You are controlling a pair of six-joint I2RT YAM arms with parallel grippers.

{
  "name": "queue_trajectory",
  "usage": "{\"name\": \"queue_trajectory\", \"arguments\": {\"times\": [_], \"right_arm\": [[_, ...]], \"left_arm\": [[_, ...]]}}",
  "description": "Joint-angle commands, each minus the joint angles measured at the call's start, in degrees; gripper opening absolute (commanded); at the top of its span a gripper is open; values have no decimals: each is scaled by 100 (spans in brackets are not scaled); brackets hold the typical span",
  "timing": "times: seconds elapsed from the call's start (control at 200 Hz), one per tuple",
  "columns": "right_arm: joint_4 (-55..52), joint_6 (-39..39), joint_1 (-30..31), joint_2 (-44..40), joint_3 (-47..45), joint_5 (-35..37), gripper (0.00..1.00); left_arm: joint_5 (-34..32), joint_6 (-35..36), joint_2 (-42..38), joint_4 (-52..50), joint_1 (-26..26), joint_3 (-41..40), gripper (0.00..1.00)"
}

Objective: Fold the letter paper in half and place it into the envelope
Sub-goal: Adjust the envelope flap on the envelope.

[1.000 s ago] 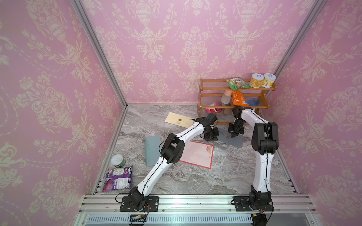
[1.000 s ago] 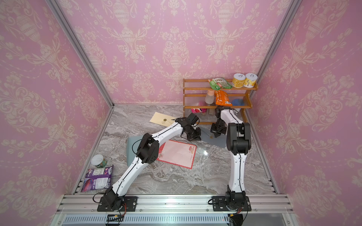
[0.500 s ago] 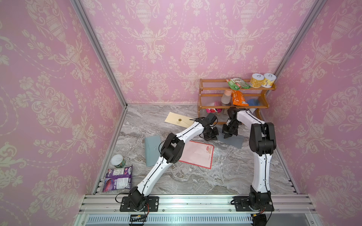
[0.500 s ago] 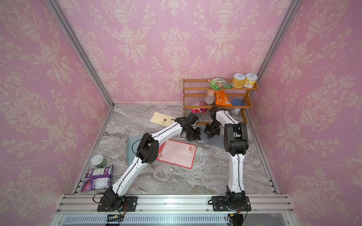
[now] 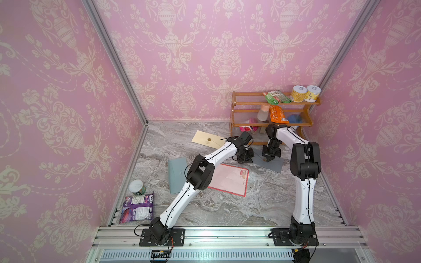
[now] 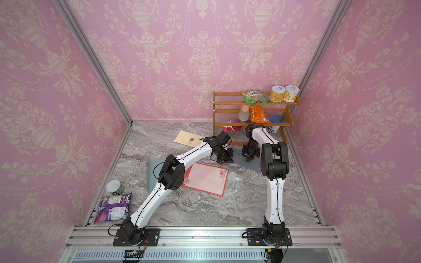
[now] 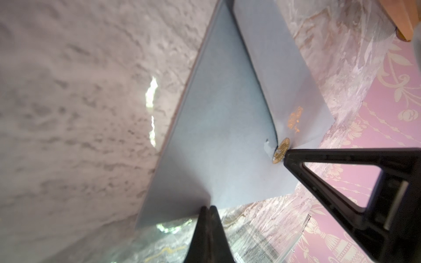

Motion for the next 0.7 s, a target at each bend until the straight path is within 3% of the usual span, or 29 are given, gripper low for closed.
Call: {"name": "queue_trajectory", "arguments": {"times": [0.0,0.375,0.415,0.54,0.68,0.695], "right_arm": [[-62,-103,-169,224,-279,918,0],[-55,8,4,-732,-20,327,0],[-9,35,55,-936,-146,220,5],[146,90,207,-1588,-668,-160,39],[328,216,381,-2287,-1434,-886,97],[340,226,396,-2336,-1505,-984,99]], "left_arm": [[-469,13,293,-704,82,-310,0],[-326,238,-18,-828,99,621,0],[-382,325,-191,-855,98,613,0],[-811,879,-955,-1254,100,365,7],[-1450,1478,-1973,-1624,106,-717,11],[-1514,1521,-2094,-1646,116,-848,10]]}}
